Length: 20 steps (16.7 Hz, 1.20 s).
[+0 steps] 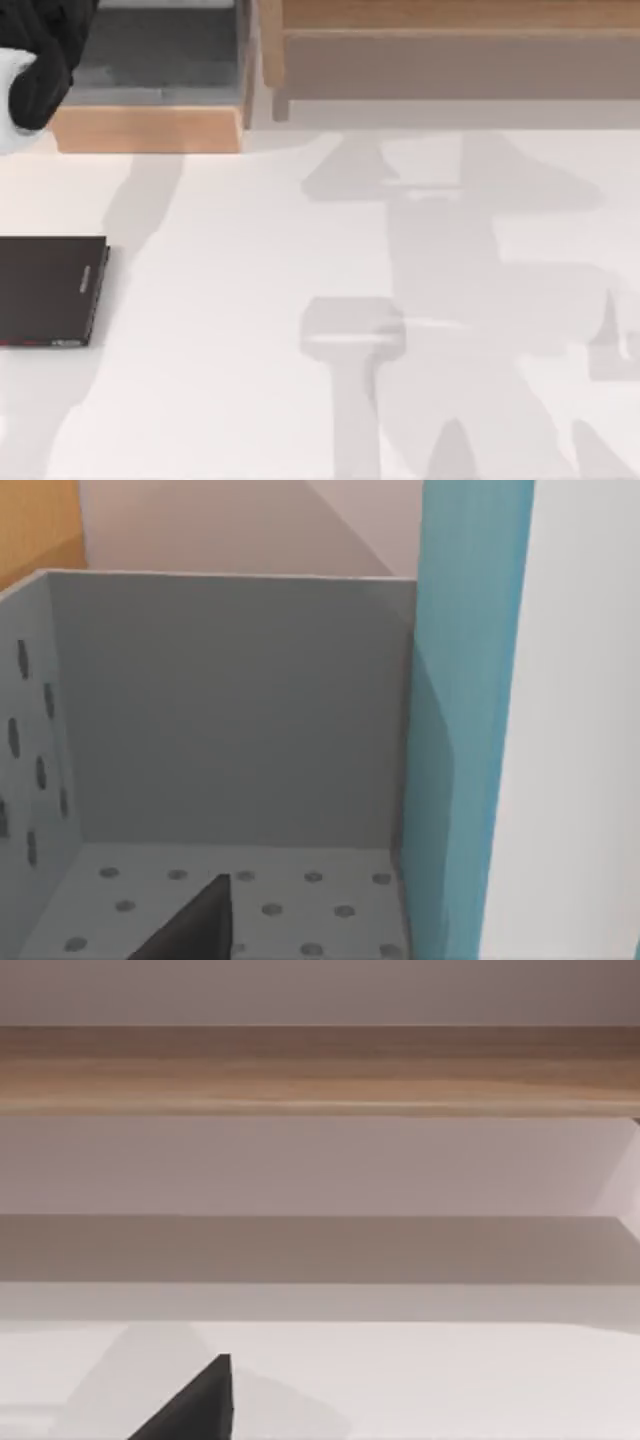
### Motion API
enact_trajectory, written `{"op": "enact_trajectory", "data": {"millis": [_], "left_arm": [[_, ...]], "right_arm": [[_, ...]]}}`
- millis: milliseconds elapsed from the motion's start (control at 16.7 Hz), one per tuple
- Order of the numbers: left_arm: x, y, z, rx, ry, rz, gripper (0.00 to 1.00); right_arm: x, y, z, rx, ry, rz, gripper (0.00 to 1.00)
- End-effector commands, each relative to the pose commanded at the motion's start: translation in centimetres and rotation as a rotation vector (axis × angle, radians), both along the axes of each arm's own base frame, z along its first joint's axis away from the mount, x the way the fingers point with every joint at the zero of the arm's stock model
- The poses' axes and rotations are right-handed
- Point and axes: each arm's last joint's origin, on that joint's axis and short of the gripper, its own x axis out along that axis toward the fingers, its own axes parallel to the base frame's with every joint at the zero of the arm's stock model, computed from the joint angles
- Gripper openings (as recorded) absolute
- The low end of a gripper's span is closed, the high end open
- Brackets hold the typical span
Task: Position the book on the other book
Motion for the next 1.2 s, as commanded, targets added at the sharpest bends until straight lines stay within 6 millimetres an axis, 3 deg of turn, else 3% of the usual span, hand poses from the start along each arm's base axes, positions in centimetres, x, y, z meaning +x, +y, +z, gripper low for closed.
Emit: {"op": "enact_trajectory", "data": {"millis": [240,600,1200], "left_arm": [[2.8,-1.5,-1.7,-0.003,-0.012,-0.001,1.00],[3.0,-1.3,-1.8,-0.003,-0.010,0.002,1.00],[5.9,-1.6,-1.8,-0.003,-0.014,-0.001,1.00]], "right_arm": [[0.0,0.0,0.0,0.000,0.000,0.000,1.00],[0.0,0.0,0.0,0.000,0.000,0.000,1.00],[0.0,0.0,0.0,0.000,0.000,0.000,1.00]]}}
